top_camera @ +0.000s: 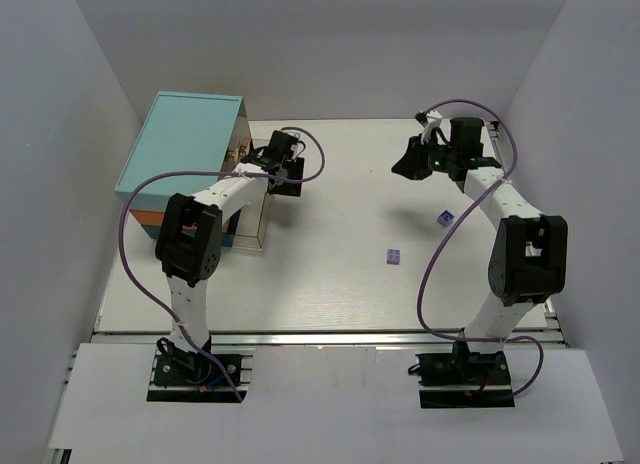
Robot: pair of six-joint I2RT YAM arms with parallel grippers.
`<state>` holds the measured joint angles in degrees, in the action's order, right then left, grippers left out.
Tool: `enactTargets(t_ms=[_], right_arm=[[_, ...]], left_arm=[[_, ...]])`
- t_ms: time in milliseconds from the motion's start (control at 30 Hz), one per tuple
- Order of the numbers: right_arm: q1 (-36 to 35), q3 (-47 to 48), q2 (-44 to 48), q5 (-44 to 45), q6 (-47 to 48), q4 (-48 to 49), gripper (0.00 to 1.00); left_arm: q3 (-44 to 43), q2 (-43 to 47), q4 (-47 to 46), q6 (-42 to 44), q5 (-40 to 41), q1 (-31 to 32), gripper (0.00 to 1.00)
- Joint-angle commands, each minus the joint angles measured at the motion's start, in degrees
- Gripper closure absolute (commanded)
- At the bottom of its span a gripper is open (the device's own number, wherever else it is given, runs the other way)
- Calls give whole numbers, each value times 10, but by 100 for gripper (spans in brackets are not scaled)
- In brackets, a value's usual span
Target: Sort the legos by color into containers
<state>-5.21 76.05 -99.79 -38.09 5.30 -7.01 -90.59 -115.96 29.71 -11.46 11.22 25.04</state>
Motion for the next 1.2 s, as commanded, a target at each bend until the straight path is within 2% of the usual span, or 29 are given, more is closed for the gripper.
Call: enactTargets(t_ms=[0,33,100,267,433,500,533,567,600,633,667,733,800,833,933,967,1000,1033,1067,1167], right_arm=[[0,0,28,-28,55,-16,71],[2,0,28,-31,70,-27,63],[3,-1,31,-32,86,-36,60],[5,-13,45,-18,127,-76,66],[6,-28,56,-16,125,-81,69],[7,-25,56,-14,124,-85,72],[8,-24,56,-5,122,-93,74],[9,-21,56,2,121,-101,80],[14,-13,53,7,121,-111,84],[18,-8,50,22,121,-138,86],[20,-6,50,34,122,-150,91],[23,1,48,88,118,-185,91],[28,4,46,129,114,-206,80],[33,7,43,172,106,-225,66],[41,13,34,229,96,-258,49],[43,15,32,243,93,-266,42],[45,12,33,259,96,-280,35],[47,6,35,271,100,-281,31],[48,-6,35,281,107,-281,19],[45,-30,28,309,162,-286,11]], left_arm=[[-26,64,-11,-11,-34,7,27],[-30,70,-11,-13,-35,7,26],[-38,78,-12,-16,-44,7,26],[-23,110,-31,-32,-74,7,33],[12,126,-37,-40,-69,7,33],[21,135,-45,-36,-86,7,42],[23,137,-52,-34,-133,7,49],[26,140,-68,-31,-160,7,57],[25,137,-74,-30,-190,7,70],[22,130,-77,-31,-267,7,75],[16,120,-78,-42,-305,12,78],[-11,84,-68,-56,-392,23,80],[-20,62,-73,-86,-427,54,76],[-28,43,-77,-95,-452,66,67],[-58,19,-72,-129,-457,119,50],[-67,2,-63,-135,-457,130,39],[-78,-5,-59,-143,-456,151,34],[-86,-14,-52,-143,-458,160,31],[-107,-26,-35,-142,-455,167,29],[-99,-29,-30,-138,-431,185,27]])
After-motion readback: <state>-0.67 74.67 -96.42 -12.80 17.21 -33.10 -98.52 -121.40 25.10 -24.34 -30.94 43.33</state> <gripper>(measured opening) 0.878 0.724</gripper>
